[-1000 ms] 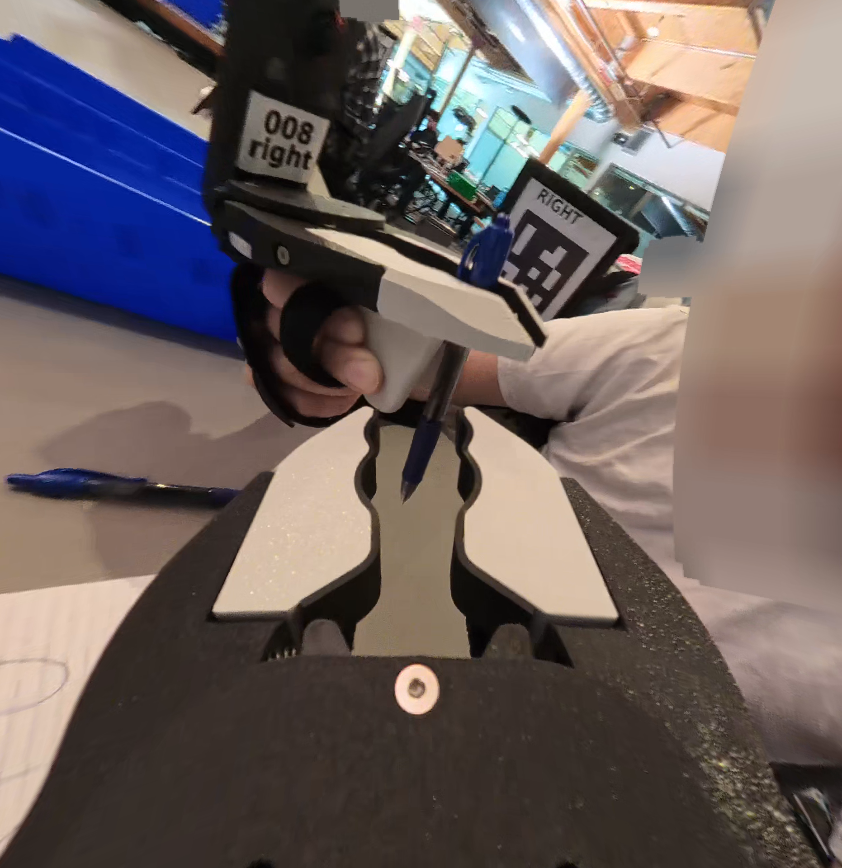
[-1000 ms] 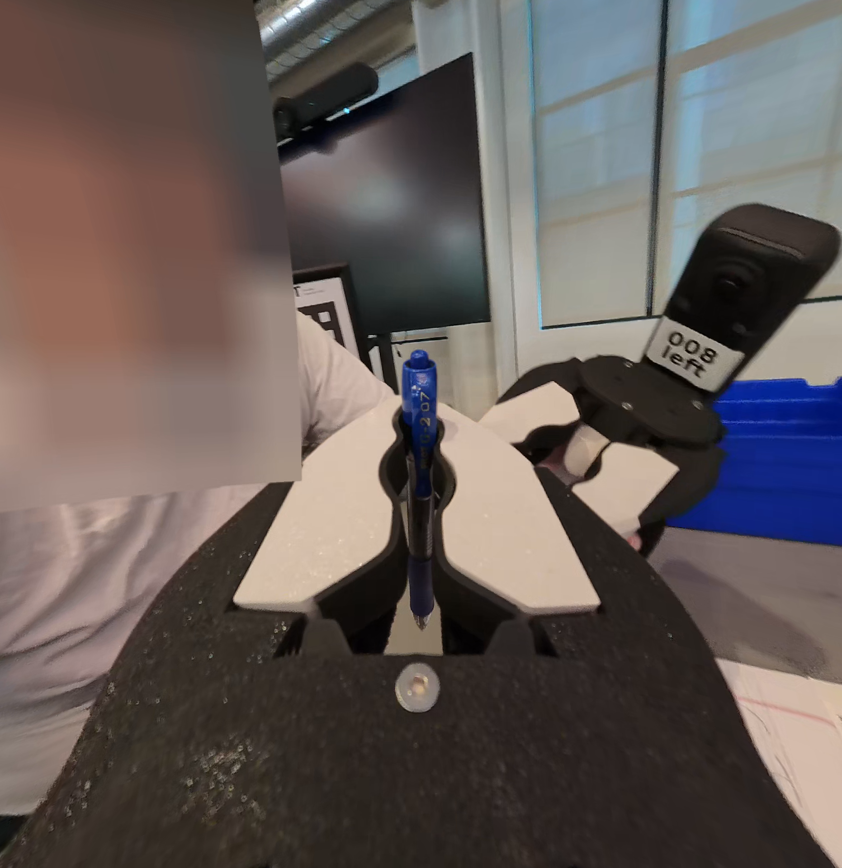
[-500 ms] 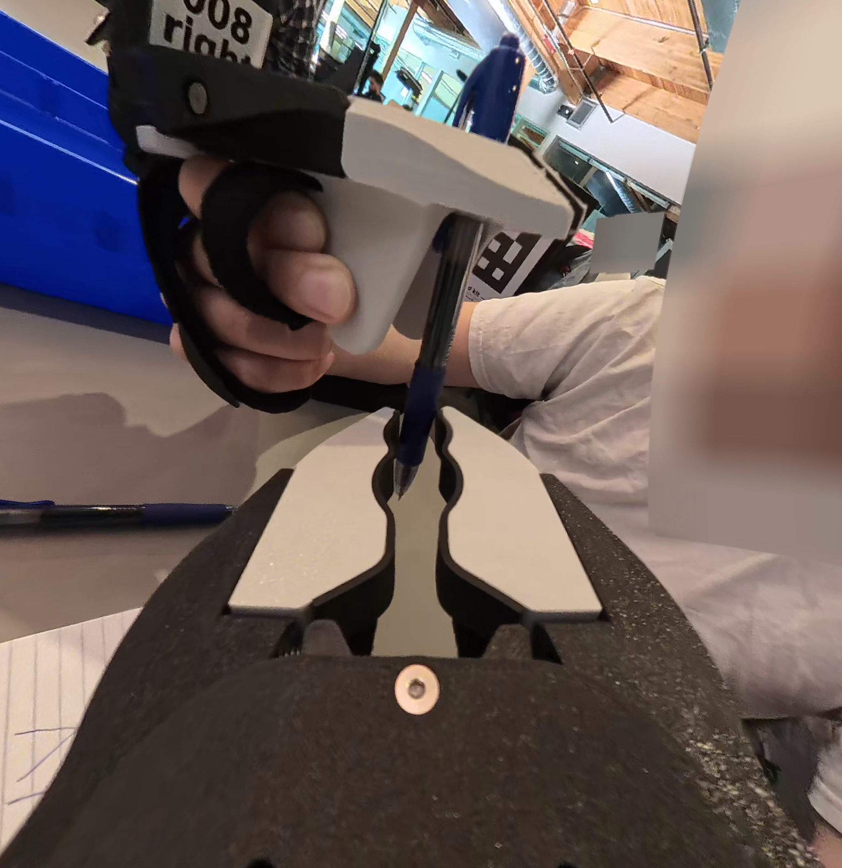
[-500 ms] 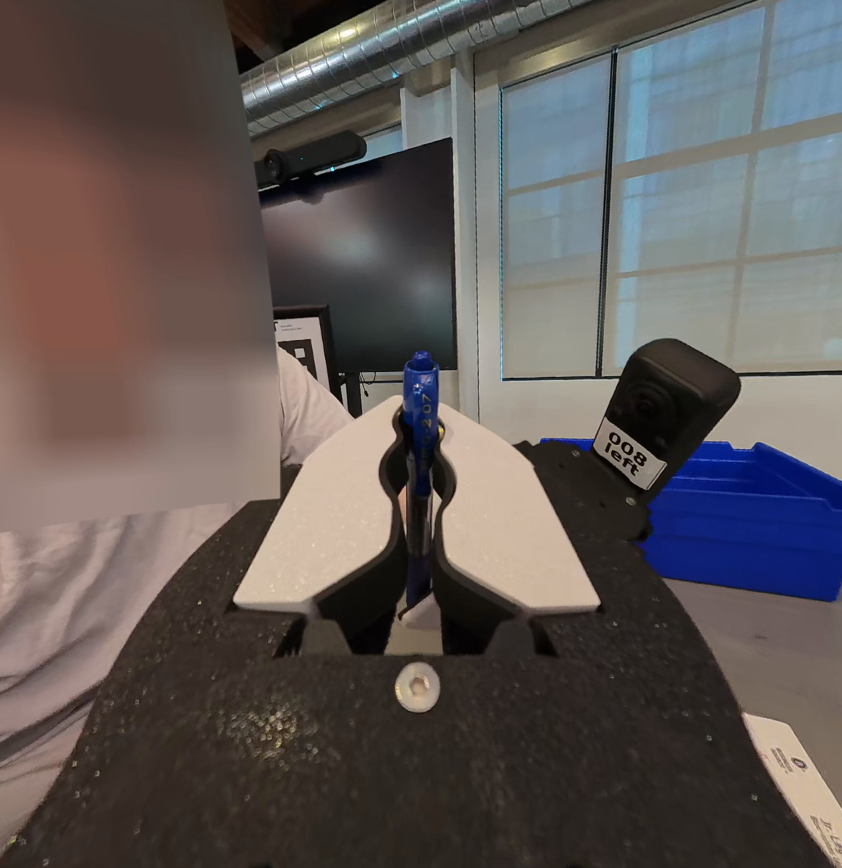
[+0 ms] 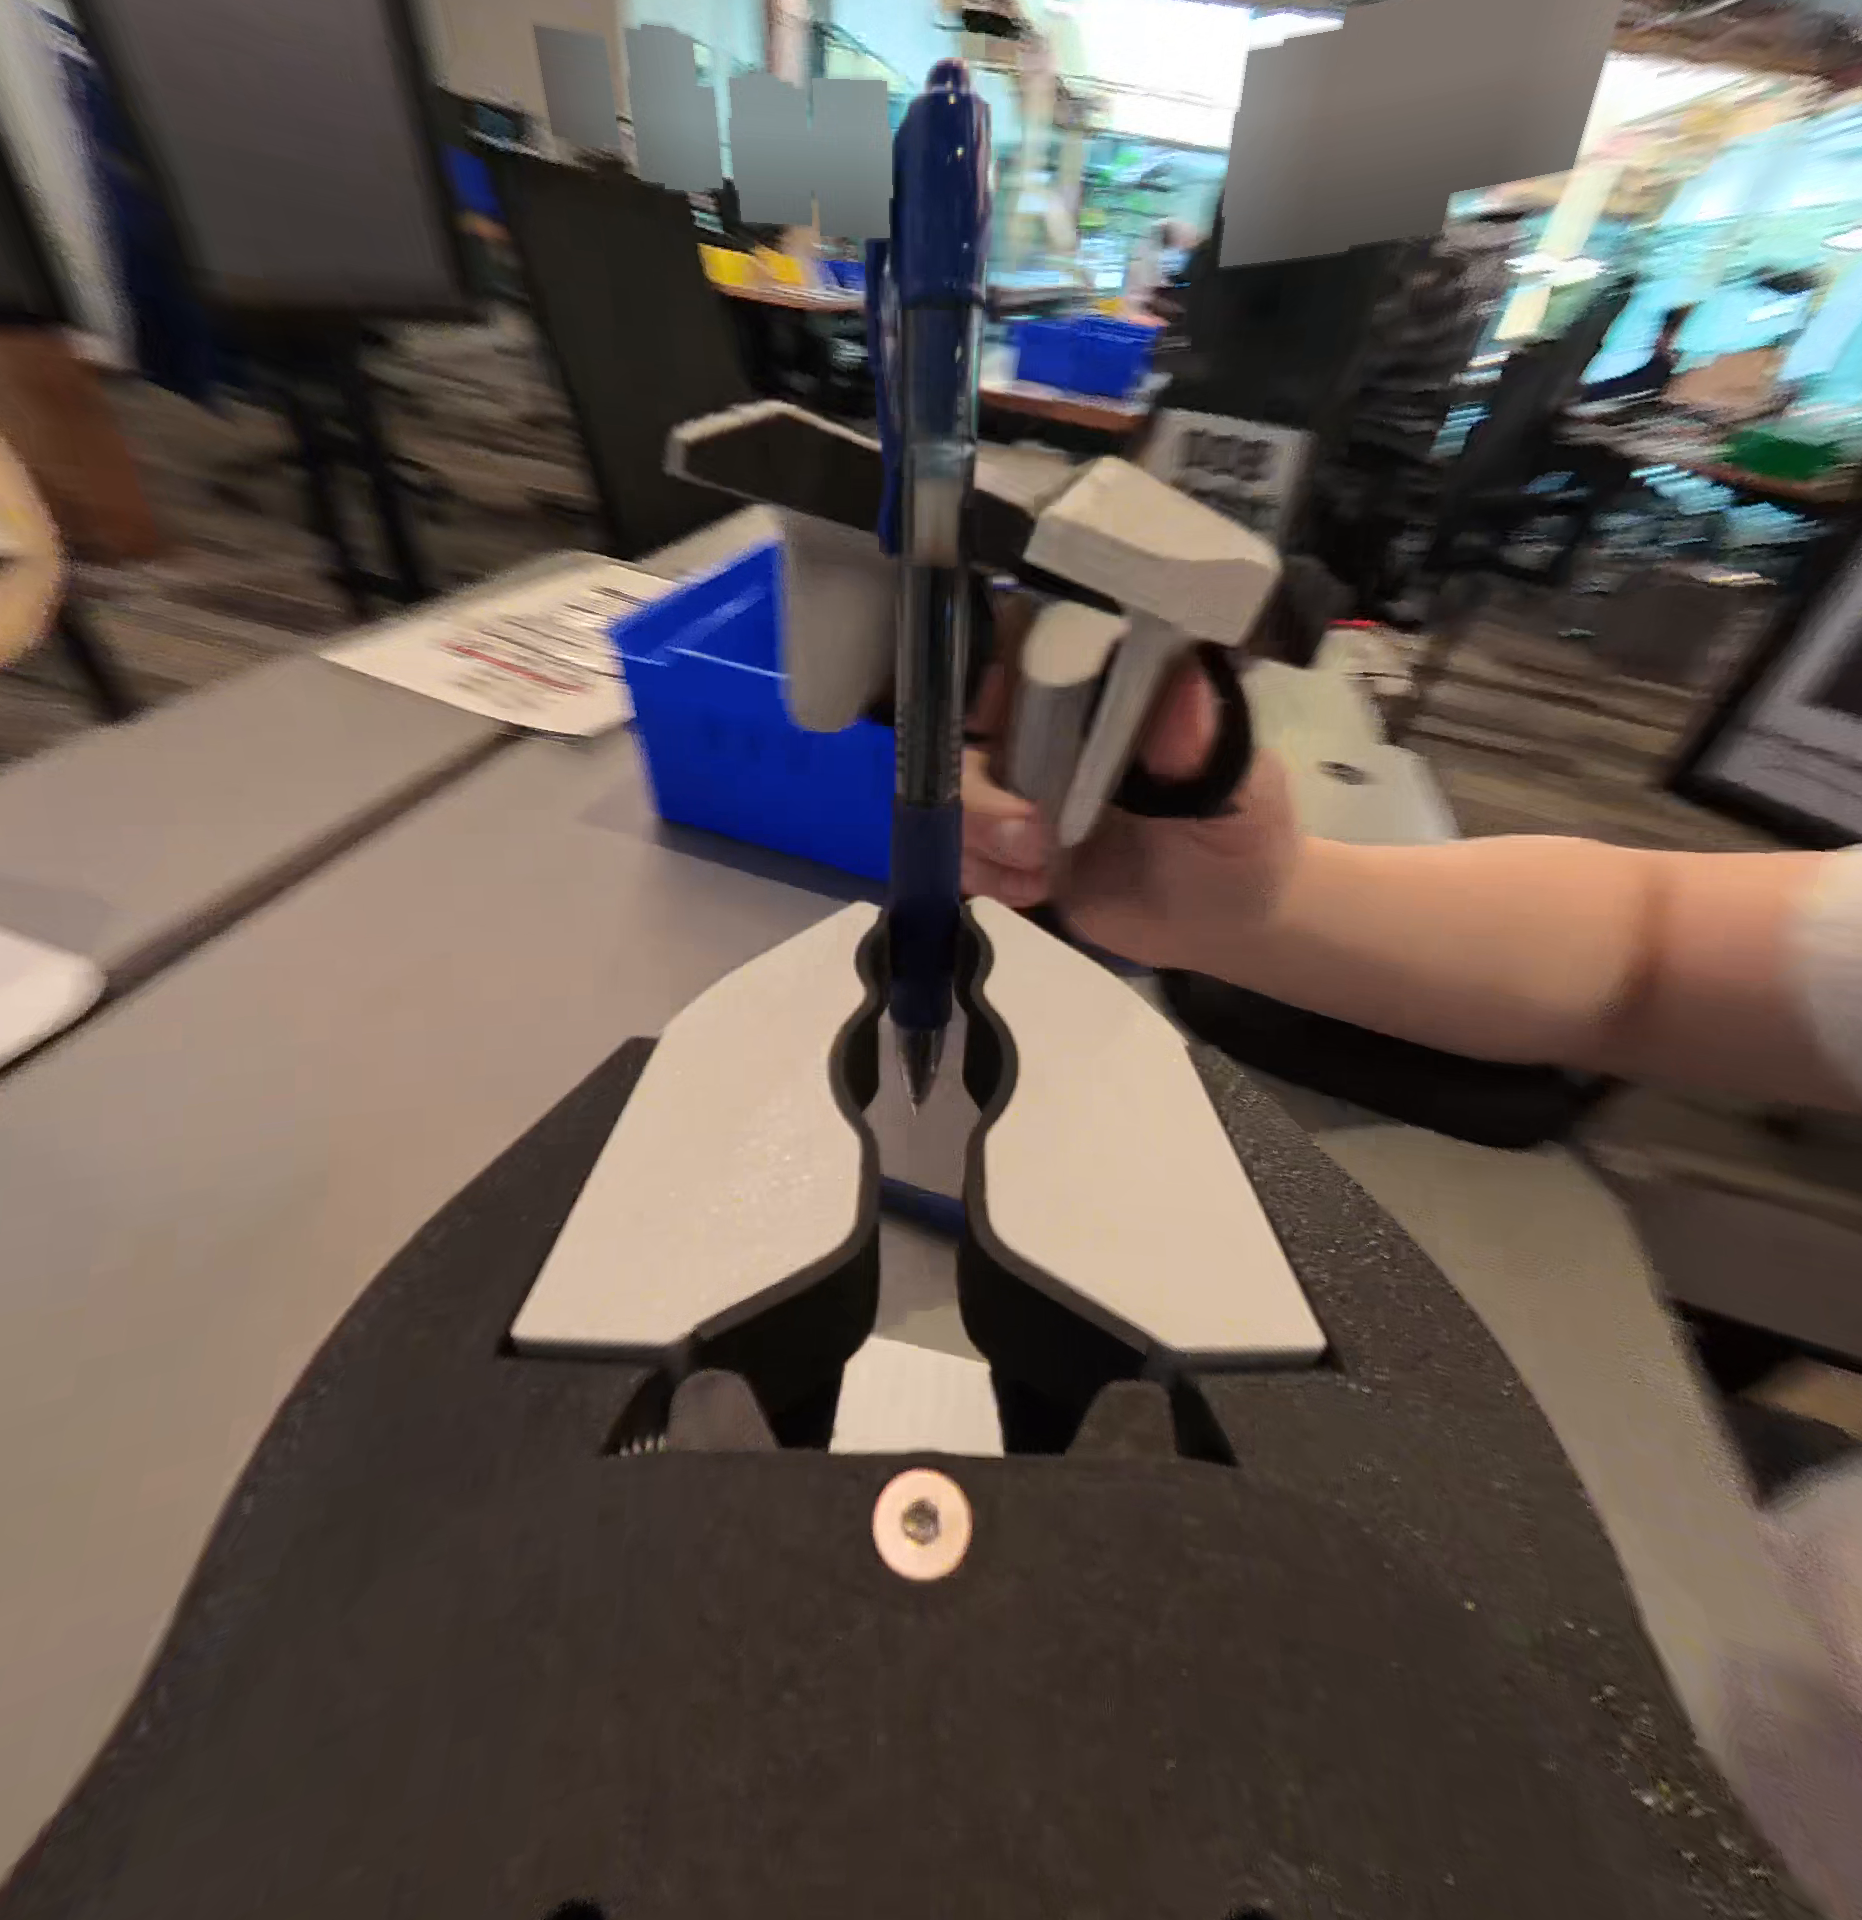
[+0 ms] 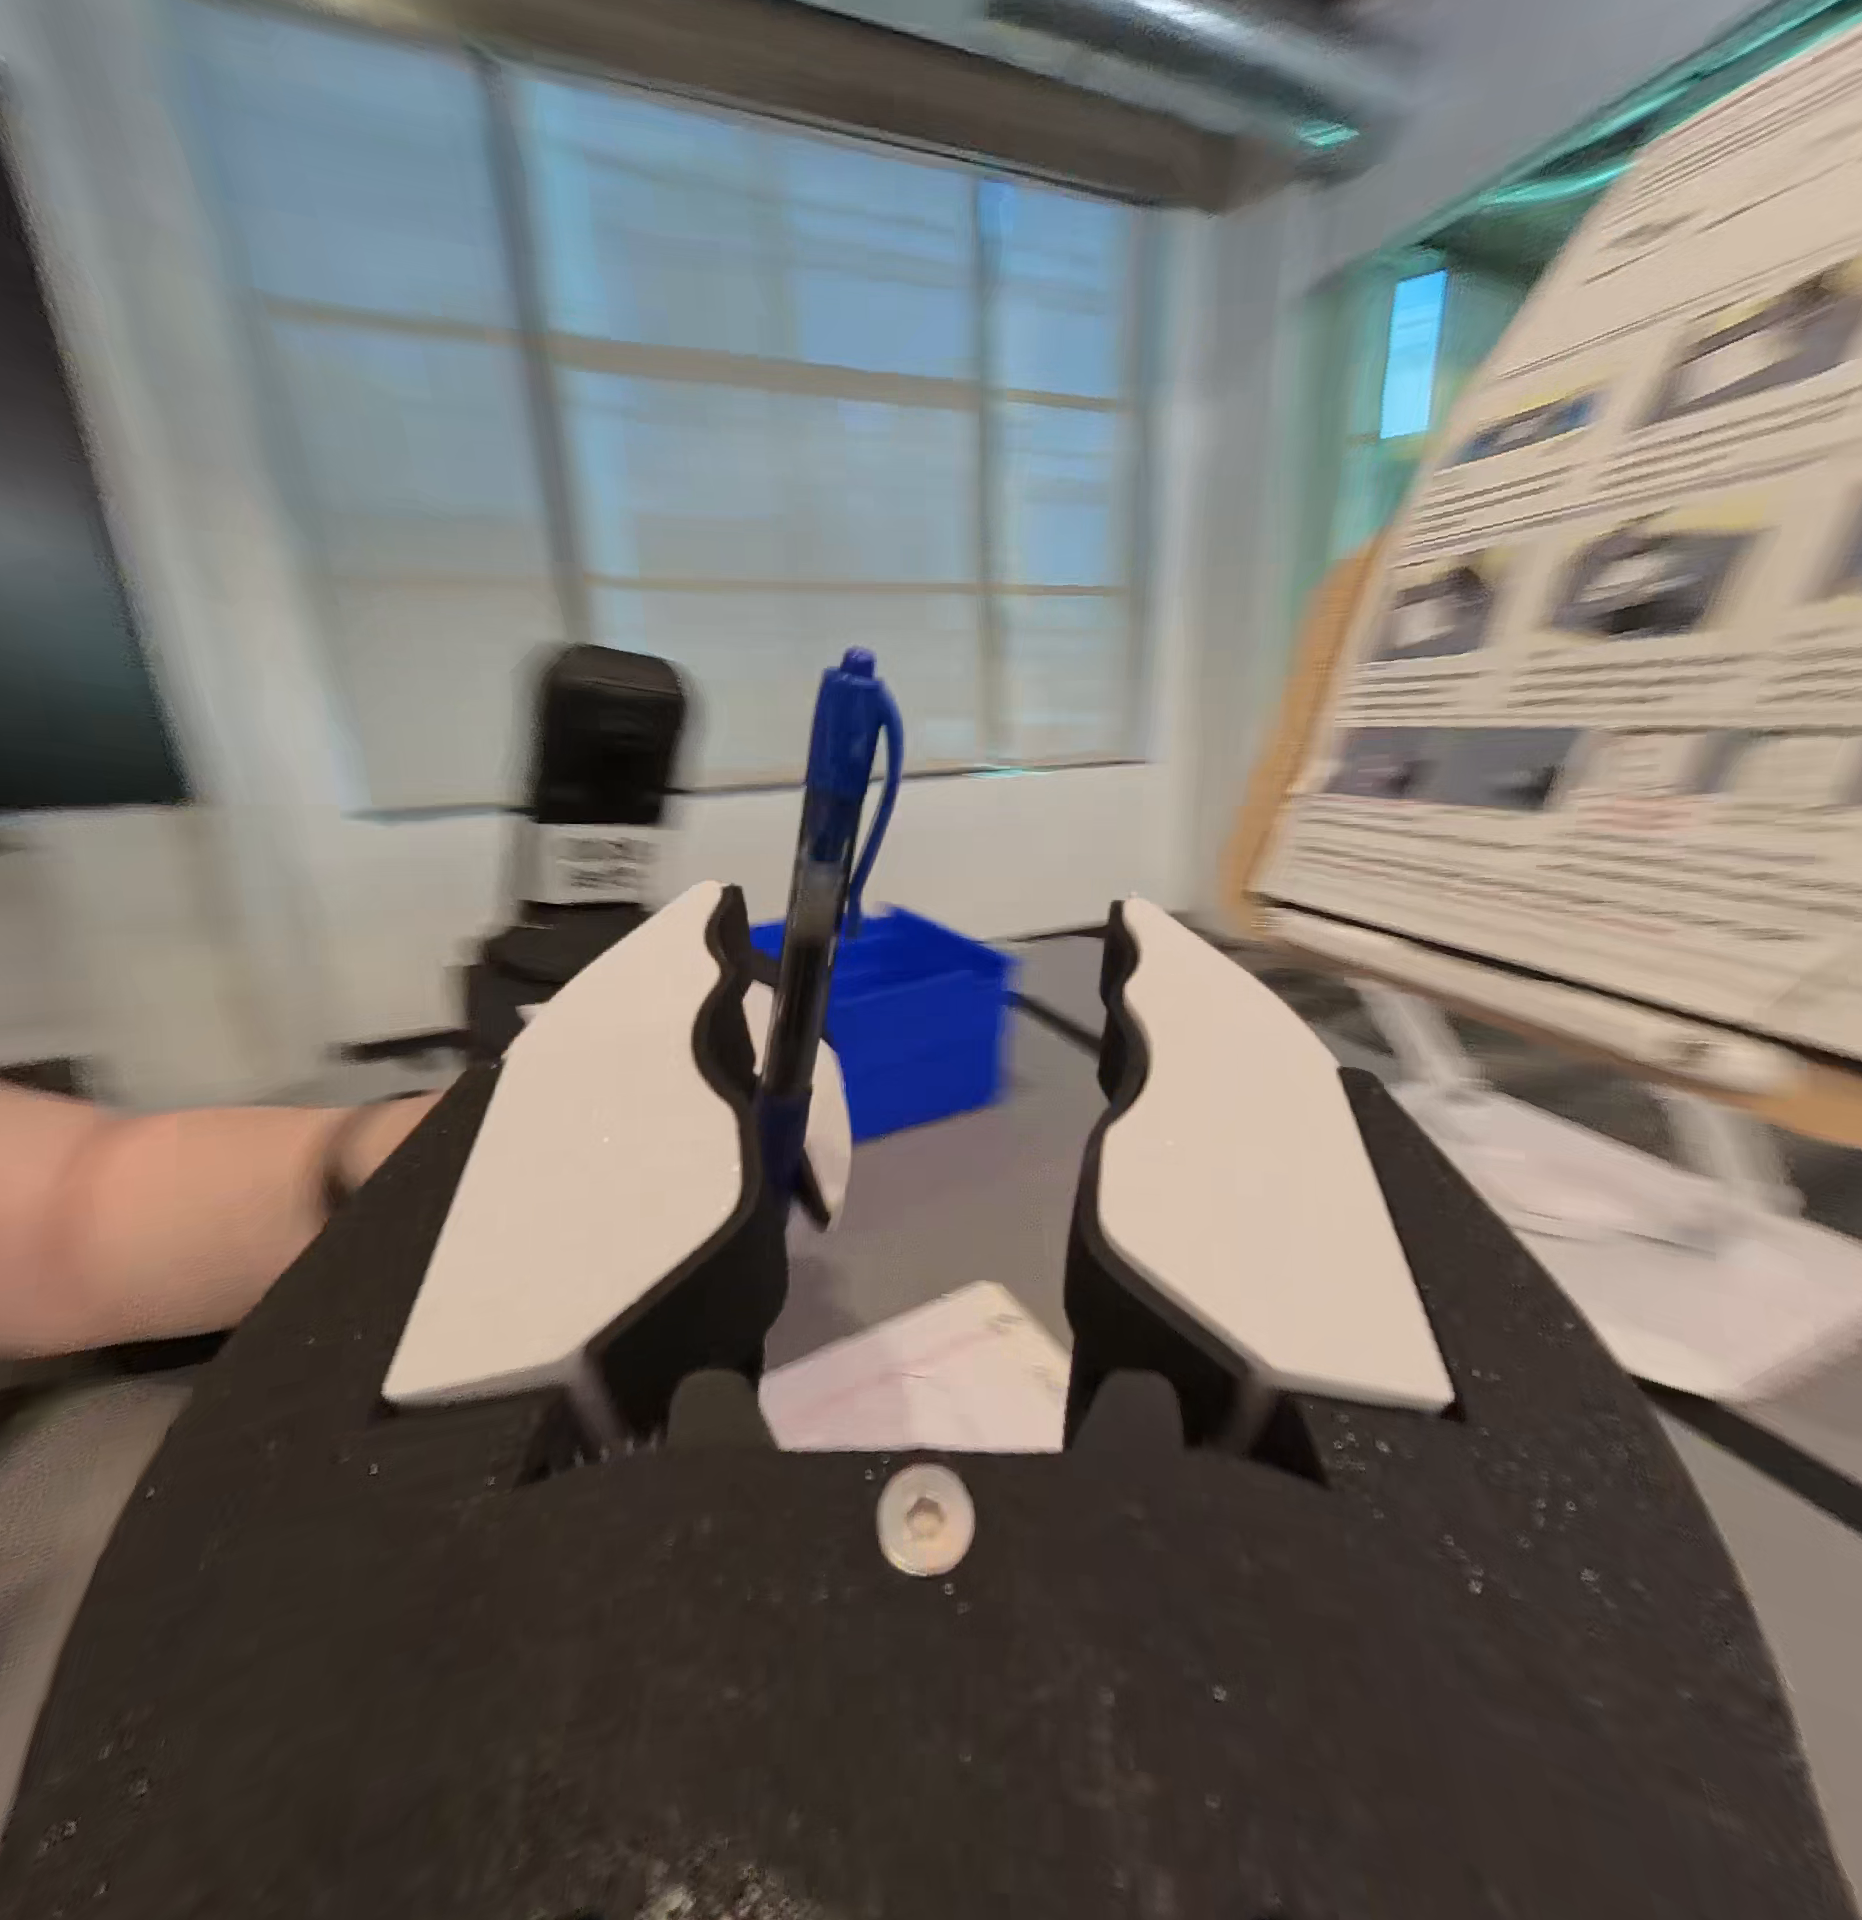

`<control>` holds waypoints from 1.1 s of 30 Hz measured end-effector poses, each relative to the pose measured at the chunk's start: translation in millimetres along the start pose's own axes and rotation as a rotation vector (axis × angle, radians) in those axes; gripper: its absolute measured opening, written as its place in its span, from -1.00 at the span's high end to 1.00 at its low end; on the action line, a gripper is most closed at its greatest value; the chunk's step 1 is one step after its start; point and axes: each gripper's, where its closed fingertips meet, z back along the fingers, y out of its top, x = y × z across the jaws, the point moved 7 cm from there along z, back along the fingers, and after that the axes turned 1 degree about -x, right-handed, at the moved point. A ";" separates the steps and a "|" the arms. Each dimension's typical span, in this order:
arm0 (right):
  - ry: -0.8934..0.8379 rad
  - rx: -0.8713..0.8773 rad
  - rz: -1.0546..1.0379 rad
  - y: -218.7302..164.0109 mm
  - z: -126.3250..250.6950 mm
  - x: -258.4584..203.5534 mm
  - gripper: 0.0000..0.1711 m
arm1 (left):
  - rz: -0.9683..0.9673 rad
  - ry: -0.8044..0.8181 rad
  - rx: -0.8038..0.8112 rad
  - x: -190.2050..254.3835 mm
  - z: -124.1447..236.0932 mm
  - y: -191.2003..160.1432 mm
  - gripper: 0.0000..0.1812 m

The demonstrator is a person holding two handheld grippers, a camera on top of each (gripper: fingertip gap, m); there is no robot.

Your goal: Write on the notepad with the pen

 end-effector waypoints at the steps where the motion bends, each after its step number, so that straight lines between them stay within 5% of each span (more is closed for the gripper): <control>1: -0.052 -0.009 0.042 1.0 -1.1 -3.1 0.27 | -0.042 0.085 0.004 -2.1 1.3 0.5 0.88; 8: -0.259 -0.039 0.159 9.9 -21.0 -25.4 0.46 | -0.258 0.356 -0.019 4.6 -1.3 -0.4 0.88; 10: -0.182 -0.042 0.088 10.5 -21.9 -28.3 0.82 | -0.284 0.365 -0.030 6.5 -2.6 -1.1 0.88; 12: -0.130 -0.033 0.016 11.4 -20.5 -26.8 0.86 | -0.336 0.379 -0.030 8.3 -3.4 -1.1 0.88; 17: 0.171 -0.018 0.044 15.9 -17.1 -27.8 0.88 | -0.390 0.245 -0.010 15.3 -4.2 -0.3 0.81; 22: 0.422 -0.040 0.089 17.6 -10.7 -34.1 0.88 | -0.224 -0.008 -0.054 17.7 -6.1 -3.7 0.72; 33: 0.463 -0.065 0.133 12.9 -11.9 -40.0 0.88 | -0.283 -0.021 -0.088 20.8 -8.0 -8.6 0.88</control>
